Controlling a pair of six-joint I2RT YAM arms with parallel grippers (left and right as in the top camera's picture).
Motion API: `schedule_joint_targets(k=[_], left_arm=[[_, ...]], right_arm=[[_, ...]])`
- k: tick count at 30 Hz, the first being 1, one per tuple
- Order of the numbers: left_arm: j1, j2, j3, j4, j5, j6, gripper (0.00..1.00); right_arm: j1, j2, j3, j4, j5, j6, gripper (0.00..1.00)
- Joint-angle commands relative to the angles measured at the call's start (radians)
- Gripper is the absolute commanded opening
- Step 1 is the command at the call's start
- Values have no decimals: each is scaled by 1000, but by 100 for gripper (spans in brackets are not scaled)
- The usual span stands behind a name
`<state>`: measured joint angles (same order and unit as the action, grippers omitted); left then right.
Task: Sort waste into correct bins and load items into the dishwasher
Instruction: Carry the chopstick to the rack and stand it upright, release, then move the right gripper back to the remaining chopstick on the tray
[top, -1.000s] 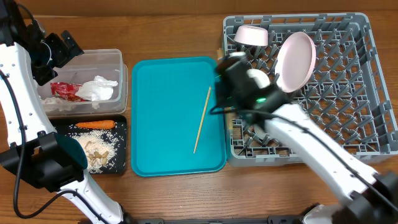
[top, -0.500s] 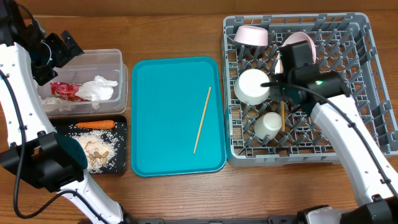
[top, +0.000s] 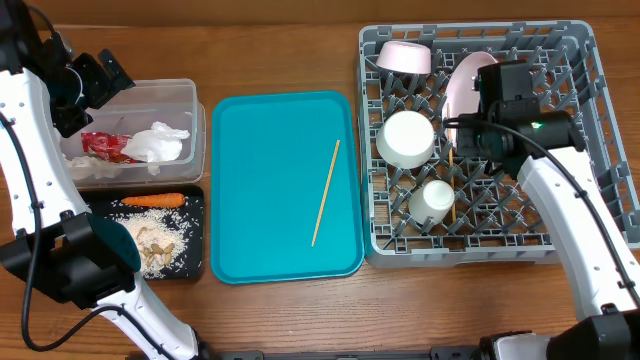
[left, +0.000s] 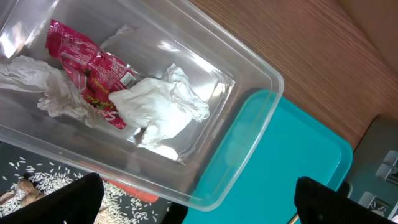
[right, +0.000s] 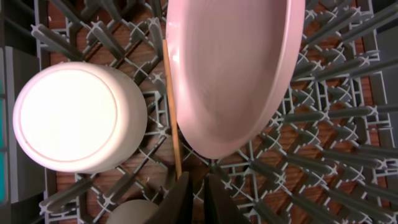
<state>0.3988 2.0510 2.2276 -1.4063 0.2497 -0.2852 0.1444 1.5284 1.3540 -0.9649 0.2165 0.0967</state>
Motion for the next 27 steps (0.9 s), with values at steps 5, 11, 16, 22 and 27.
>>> schedule_joint_targets(k=[5,11,16,22,27], left_arm=[[-6,-37,17,0,2,1,100],[-6,-37,17,0,2,1,100],[-6,-37,17,0,2,1,100],[-6,-37,17,0,2,1,100],[-10,-37,17,0,2,1,100]], right_arm=[[-3,5,20,66,-369,45,10],[10,6,20,167,-793,267,10],[83,6,20,206,-835,323,10],[271,20,20,225,-759,325,33],[423,58,20,288,-733,333,67]])
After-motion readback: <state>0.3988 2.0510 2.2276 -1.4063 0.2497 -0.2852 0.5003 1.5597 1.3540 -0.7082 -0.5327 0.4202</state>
